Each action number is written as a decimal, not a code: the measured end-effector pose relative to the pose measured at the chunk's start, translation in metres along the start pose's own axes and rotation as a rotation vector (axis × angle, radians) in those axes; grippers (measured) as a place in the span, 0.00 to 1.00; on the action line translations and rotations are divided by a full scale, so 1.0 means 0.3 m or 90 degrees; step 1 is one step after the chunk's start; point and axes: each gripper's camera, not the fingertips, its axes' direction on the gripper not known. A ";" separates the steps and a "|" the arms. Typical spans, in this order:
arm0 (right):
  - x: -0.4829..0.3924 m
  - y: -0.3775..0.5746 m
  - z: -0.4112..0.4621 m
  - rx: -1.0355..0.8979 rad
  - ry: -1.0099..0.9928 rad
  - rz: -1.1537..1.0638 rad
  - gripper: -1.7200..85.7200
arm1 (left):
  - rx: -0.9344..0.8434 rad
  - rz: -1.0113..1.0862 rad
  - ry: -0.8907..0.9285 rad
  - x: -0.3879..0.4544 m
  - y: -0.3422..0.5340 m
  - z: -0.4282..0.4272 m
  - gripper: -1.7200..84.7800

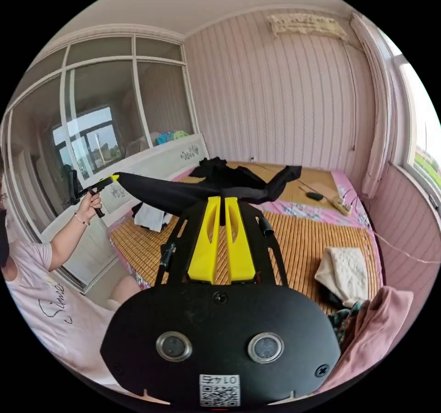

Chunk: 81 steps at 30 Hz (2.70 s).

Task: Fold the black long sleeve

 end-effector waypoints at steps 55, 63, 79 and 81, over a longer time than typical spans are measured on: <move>0.662 0.001 1.377 -0.346 0.082 0.209 0.13 | -0.414 0.011 0.186 -0.420 0.080 2.169 0.03; 0.644 0.173 1.004 -0.194 0.173 0.331 0.03 | -0.471 0.006 0.240 -0.374 -0.026 2.397 0.03; 0.616 0.518 0.708 -0.326 0.280 0.480 0.13 | -0.565 0.156 0.266 -0.009 -0.109 2.970 0.07; 0.642 0.543 0.737 -0.340 0.324 0.497 0.11 | -0.584 0.182 0.250 0.052 -0.101 3.058 0.08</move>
